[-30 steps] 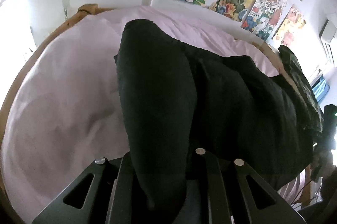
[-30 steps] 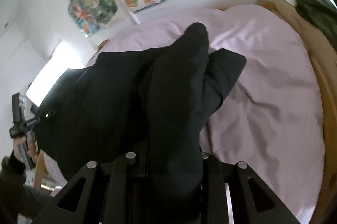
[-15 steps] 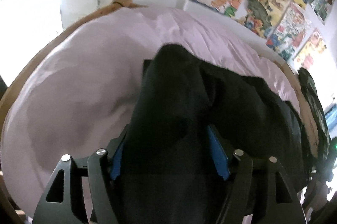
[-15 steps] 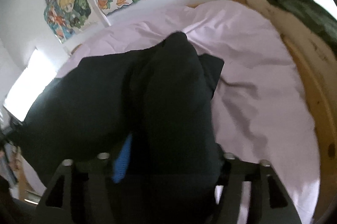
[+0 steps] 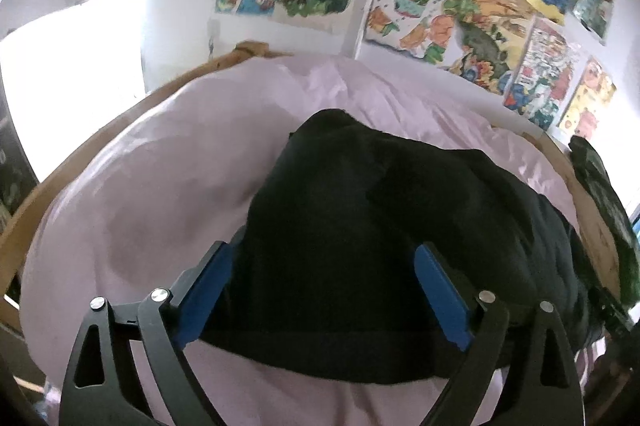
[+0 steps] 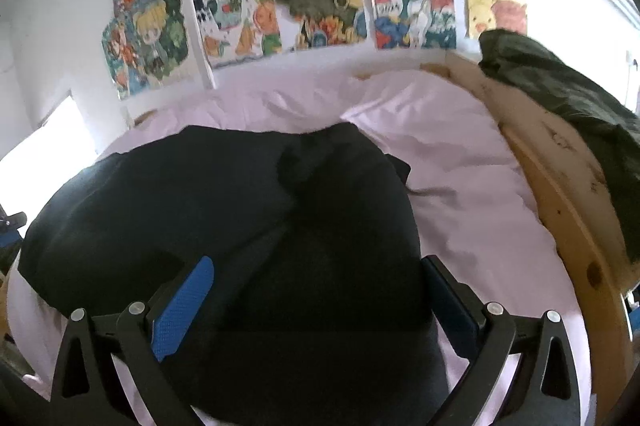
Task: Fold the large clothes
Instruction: 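Open both grippers and pull them back from the folded jacket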
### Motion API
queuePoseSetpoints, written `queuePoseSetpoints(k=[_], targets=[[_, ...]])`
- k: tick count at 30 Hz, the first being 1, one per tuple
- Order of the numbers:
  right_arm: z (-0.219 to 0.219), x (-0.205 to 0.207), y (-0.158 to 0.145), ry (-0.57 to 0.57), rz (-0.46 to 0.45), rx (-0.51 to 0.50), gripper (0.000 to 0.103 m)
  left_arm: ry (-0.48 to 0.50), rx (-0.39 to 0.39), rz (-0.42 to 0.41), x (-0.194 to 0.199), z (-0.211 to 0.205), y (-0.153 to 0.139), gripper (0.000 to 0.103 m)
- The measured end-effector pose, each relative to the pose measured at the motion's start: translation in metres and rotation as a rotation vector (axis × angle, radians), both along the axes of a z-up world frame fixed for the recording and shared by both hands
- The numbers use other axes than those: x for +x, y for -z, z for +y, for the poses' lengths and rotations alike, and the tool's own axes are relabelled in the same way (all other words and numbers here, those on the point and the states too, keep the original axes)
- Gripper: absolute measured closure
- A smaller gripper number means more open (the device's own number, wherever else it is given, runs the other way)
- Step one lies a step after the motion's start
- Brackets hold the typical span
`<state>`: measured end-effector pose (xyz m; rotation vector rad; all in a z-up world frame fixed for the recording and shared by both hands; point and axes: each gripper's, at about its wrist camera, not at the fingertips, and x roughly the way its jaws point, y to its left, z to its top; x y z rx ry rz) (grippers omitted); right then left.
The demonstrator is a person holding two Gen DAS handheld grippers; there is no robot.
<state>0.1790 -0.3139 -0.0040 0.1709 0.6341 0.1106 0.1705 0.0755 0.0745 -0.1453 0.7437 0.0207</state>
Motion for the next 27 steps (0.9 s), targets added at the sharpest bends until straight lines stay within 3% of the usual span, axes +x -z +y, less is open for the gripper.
queuePoseSetpoints(k=[5,10,20,27], targets=[[0.011,-0.025,-0.002,0.061,-0.055,0.000,0.000,0.030,0.066,-0.092,-0.025,-0.020,-0.004,0.004],[0.023,-0.043,-0.007,0.090,-0.105,-0.021,0.000,0.017,0.174,-0.187,-0.052,-0.042,0.001,0.003],[0.066,-0.088,-0.017,0.018,-0.209,-0.044,0.000,0.099,0.195,-0.265,-0.096,-0.074,0.016,0.003],[0.085,-0.120,-0.027,-0.032,-0.273,-0.042,0.000,0.146,0.236,-0.370,-0.128,-0.090,0.018,0.003]])
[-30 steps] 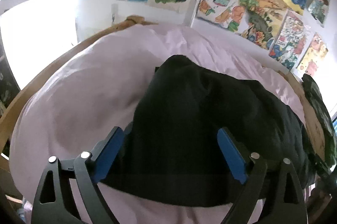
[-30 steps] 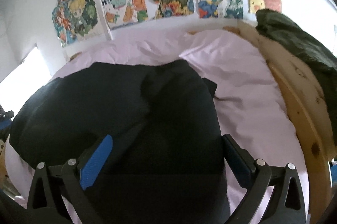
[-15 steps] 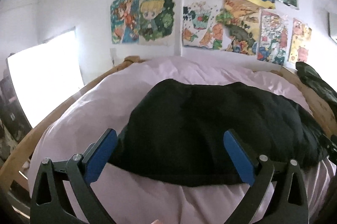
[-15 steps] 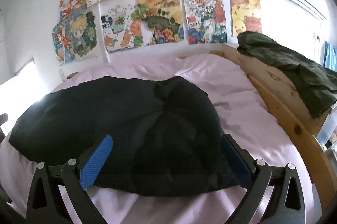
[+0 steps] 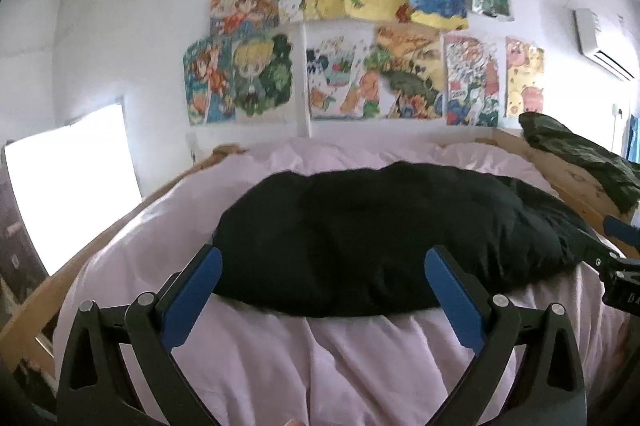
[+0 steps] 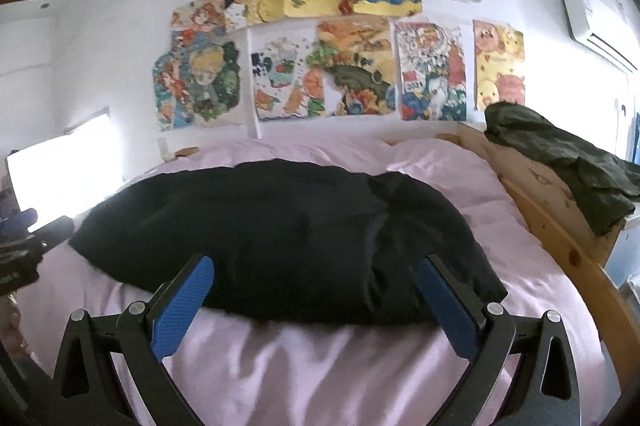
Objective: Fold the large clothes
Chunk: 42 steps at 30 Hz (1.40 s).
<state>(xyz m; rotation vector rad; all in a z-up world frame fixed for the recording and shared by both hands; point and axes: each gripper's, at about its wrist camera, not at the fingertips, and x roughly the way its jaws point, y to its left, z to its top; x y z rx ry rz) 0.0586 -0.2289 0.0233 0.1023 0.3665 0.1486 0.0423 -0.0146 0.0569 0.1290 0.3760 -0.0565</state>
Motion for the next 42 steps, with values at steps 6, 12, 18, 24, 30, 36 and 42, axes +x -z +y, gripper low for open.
queuePoseSetpoints(k=[6,12,18,24,30,36,42], targets=[[0.004,-0.021,-0.007,0.001,-0.044,-0.003,0.000,0.000,0.025,-0.040,-0.017,-0.003,0.002,0.003],[0.007,-0.044,-0.005,-0.009,-0.053,-0.004,0.000,-0.023,-0.017,-0.001,-0.031,0.005,0.015,0.003],[0.012,-0.062,0.001,-0.023,-0.051,-0.005,0.000,-0.007,-0.019,-0.056,-0.056,0.007,0.011,0.003],[0.016,-0.065,0.002,-0.022,-0.062,-0.025,0.000,0.012,0.004,-0.043,-0.066,0.005,0.019,0.003],[0.020,-0.064,0.005,-0.037,-0.049,-0.033,0.000,0.011,0.011,-0.044,-0.066,0.004,0.020,0.003],[0.023,-0.063,0.008,-0.050,-0.038,-0.040,0.000,0.004,0.014,-0.044,-0.067,0.008,0.019,0.003],[0.024,-0.063,0.008,-0.048,-0.038,-0.040,0.000,0.005,0.016,-0.044,-0.067,0.007,0.020,0.003]])
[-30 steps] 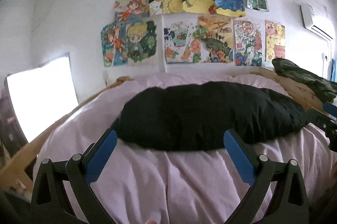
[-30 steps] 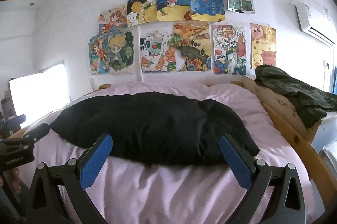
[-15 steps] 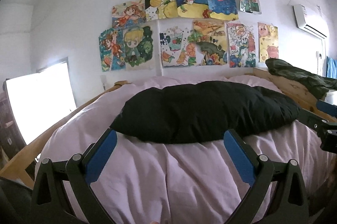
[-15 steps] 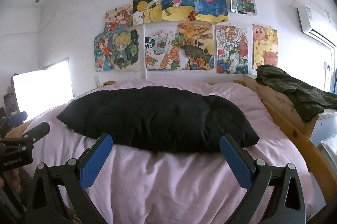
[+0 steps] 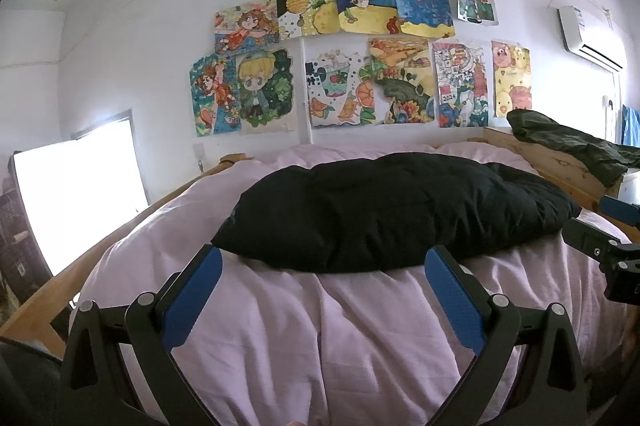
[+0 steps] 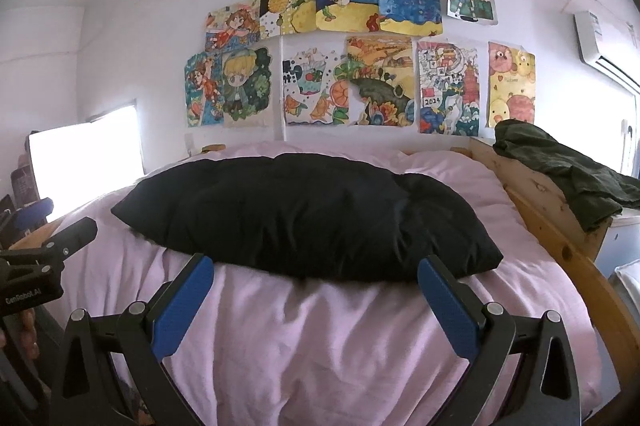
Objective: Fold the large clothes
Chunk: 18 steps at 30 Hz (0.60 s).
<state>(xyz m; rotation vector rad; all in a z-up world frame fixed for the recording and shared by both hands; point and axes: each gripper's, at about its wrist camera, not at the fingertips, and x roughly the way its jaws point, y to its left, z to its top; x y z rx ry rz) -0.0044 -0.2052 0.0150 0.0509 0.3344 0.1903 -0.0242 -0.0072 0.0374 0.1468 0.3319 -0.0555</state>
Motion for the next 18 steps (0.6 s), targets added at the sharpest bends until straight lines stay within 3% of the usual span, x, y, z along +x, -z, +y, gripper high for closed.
queuePoseSetpoints(k=[18], targets=[[-0.0004,0.0013,0.0065,0.004,0.007,-0.003,0.000,0.004,0.016,-0.003,0.0024,0.0020,0.0007,0.003]])
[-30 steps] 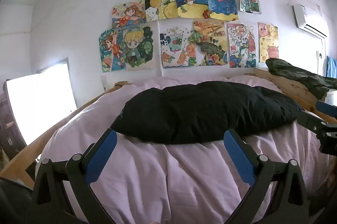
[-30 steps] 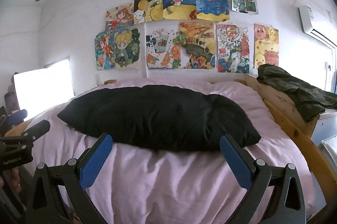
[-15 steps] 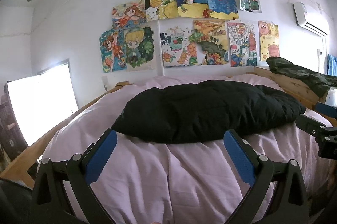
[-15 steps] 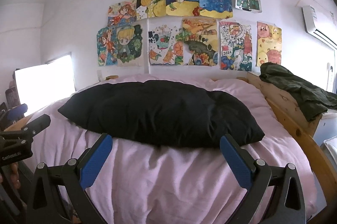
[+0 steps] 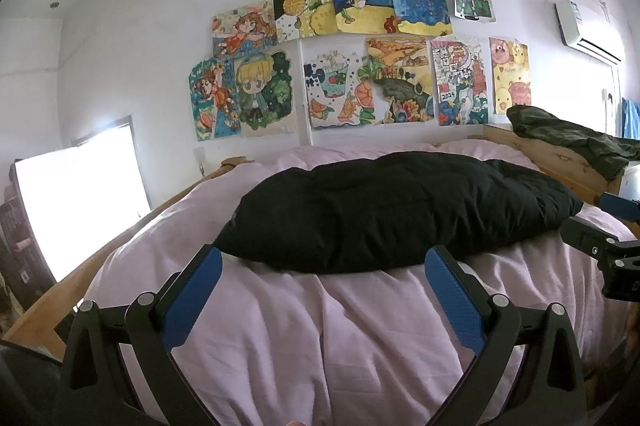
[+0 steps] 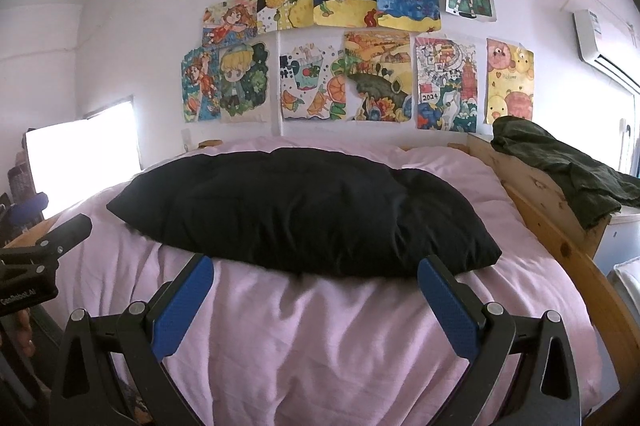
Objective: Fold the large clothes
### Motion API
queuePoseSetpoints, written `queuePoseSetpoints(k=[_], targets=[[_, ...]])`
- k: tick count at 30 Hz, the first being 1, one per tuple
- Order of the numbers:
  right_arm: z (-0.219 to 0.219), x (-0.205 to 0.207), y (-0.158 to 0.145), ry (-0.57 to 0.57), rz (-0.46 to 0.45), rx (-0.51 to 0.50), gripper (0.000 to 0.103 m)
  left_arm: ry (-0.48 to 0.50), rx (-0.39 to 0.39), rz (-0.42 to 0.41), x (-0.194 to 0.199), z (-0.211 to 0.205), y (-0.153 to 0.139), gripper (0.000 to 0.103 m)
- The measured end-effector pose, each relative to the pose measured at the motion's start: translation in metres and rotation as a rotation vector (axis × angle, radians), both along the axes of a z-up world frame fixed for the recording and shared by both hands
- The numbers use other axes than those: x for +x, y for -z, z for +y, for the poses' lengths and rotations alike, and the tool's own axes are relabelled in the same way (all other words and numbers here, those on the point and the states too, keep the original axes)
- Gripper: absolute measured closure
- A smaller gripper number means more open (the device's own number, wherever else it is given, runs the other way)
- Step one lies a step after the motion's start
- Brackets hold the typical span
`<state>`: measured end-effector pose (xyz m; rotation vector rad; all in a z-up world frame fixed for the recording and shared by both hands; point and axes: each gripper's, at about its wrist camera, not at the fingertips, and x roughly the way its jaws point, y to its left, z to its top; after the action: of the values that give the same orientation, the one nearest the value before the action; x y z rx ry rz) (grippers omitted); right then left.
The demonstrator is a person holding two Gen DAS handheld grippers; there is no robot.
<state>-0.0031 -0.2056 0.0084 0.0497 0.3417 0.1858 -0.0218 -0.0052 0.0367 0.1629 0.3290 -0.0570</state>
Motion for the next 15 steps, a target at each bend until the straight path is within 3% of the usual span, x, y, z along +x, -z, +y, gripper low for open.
queuePoseSetpoints(k=[15], targets=[[-0.0013,0.0002,0.0003,-0.001,0.000,0.001,0.000,0.003,0.002,-0.003,0.0009,0.0045,0.0001,0.003]])
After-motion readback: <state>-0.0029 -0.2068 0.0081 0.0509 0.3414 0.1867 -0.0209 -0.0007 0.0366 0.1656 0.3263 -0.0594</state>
